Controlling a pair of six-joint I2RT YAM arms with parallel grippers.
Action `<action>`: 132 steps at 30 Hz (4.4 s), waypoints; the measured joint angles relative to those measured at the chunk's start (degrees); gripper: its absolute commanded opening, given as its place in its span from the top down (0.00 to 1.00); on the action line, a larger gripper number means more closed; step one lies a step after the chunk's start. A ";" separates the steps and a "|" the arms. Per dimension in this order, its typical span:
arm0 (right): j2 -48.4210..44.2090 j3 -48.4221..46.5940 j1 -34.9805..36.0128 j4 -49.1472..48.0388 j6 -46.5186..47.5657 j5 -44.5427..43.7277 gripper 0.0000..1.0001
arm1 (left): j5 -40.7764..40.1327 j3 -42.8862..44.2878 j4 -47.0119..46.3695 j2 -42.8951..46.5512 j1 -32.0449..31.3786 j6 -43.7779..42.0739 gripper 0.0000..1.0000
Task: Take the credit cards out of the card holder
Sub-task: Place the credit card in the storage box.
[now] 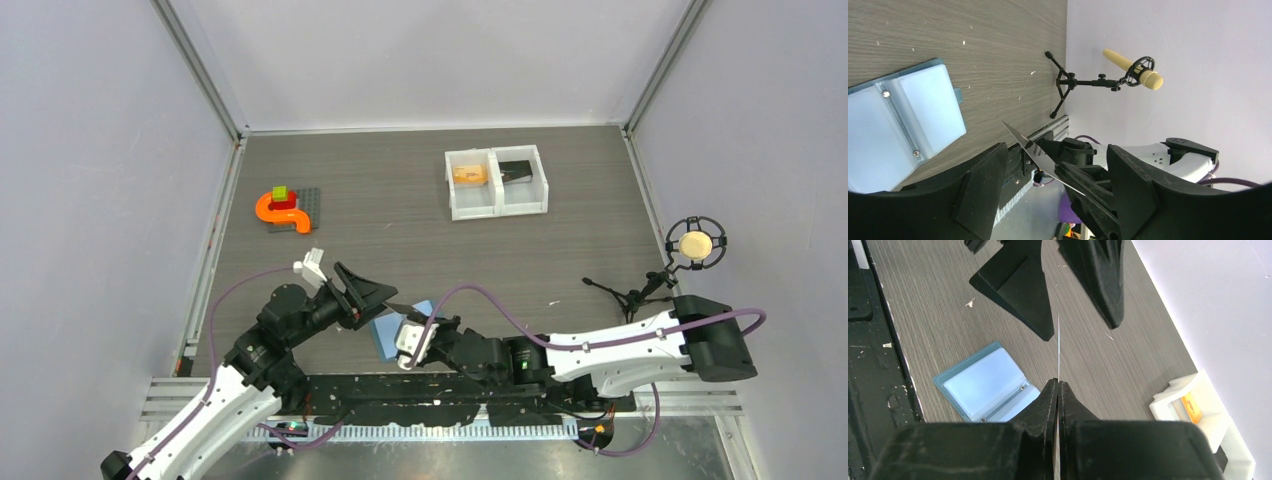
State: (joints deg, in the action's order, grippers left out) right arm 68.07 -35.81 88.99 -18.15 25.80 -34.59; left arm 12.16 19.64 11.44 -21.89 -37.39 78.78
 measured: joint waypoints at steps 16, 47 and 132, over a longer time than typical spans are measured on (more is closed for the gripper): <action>5.75 -1.81 2.47 -1.36 2.03 -4.96 0.86 | -0.63 -8.83 -5.33 6.16 0.02 8.33 0.99; -18.32 1.84 -24.44 17.20 -27.71 38.32 0.51 | 8.15 -7.39 -13.14 -3.93 0.02 -22.58 1.00; 9.92 -6.71 -62.75 2.45 -56.98 63.54 0.95 | -1.86 17.57 22.38 -8.63 0.00 -48.59 0.00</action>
State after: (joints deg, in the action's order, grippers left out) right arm 78.00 -42.52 26.24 -15.70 -31.18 28.95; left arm 10.31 37.21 33.82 -30.52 -37.39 30.20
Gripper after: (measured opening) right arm 0.079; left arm 0.994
